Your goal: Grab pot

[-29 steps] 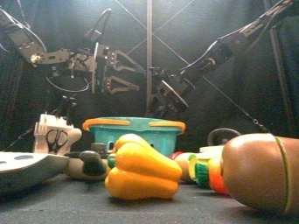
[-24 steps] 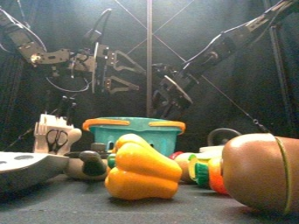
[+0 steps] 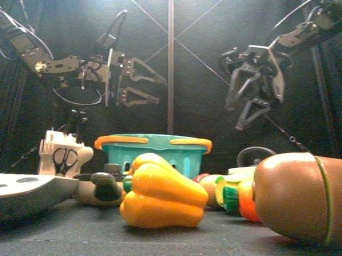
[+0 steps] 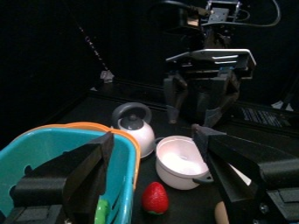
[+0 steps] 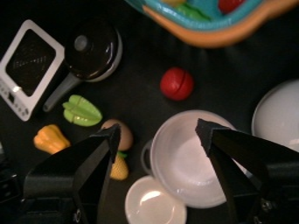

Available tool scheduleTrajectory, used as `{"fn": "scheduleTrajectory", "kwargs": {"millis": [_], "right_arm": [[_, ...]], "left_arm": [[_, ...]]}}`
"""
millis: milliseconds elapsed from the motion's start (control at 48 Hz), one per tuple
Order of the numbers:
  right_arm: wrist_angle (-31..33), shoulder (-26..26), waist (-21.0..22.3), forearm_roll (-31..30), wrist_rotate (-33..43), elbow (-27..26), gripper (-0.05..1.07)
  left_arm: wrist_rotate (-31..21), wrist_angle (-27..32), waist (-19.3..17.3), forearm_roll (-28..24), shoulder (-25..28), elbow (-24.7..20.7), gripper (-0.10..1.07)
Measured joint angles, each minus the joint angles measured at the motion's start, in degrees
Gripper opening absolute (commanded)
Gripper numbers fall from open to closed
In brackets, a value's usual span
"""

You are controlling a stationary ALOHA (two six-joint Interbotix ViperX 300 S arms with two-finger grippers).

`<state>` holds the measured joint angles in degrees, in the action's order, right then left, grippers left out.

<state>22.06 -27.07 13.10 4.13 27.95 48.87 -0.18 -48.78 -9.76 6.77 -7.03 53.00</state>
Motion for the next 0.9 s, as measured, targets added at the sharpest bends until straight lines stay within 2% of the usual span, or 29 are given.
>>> {"fn": "scheduleTrajectory", "kwargs": {"millis": [83,188,312,438,562,729,896], "right_arm": [[1.1,-3.8,0.1,4.3,0.1,3.3,0.99],[5.4,-6.6,0.2,7.7,0.2,5.9,0.99],[13.3,-6.7,0.7,8.8,0.3,6.1,0.99],[16.5,-5.4,1.9,8.3,1.3,5.7,0.99],[17.0,-3.4,2.3,3.3,7.1,5.7,0.99],[15.3,-2.0,1.9,-8.4,20.2,6.6,0.99],[13.2,-1.5,0.6,-15.3,29.0,7.7,0.99]], "left_arm": [[0.0,0.0,0.0,0.0,0.0,0.0,1.03],[0.0,0.0,0.0,0.0,-0.1,-0.1,1.03],[0.0,0.0,0.0,0.3,0.0,-0.1,1.03],[0.0,0.0,0.0,1.2,0.0,-0.1,1.03],[0.0,0.0,0.2,2.2,0.0,-0.1,1.03],[0.0,0.0,0.2,2.4,0.0,-0.1,1.03],[0.0,0.0,0.1,2.4,0.0,-0.1,1.03]]}}
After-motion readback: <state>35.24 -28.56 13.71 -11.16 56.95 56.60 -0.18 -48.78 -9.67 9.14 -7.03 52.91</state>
